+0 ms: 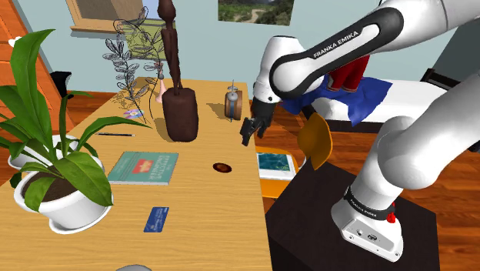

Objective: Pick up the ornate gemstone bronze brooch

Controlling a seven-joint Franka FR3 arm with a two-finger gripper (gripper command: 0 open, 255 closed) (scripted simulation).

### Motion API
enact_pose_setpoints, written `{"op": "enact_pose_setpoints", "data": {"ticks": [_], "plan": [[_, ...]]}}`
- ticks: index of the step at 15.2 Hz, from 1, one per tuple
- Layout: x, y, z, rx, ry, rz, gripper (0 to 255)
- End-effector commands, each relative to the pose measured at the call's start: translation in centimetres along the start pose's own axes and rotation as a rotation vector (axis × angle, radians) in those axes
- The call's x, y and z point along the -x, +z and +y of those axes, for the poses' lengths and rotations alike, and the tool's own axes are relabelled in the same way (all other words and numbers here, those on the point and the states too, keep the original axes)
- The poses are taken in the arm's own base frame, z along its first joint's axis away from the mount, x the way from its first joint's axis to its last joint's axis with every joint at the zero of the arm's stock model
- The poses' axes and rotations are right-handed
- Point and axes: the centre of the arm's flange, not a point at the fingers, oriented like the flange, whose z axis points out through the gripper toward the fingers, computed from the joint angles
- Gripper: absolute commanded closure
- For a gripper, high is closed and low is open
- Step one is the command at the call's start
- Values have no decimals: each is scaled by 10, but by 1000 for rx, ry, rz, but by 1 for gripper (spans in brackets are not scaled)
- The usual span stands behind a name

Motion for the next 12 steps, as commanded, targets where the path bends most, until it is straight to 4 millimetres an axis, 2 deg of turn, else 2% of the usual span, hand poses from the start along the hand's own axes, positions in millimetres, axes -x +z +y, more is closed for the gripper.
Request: {"op": "enact_pose_setpoints", "data": {"ticks": [1, 10, 12], "plan": [[-12, 24, -9, -4, 3, 20, 0], [-61, 122, -37, -24, 15, 92, 0], [-66, 135, -39, -25, 16, 98, 0]]}}
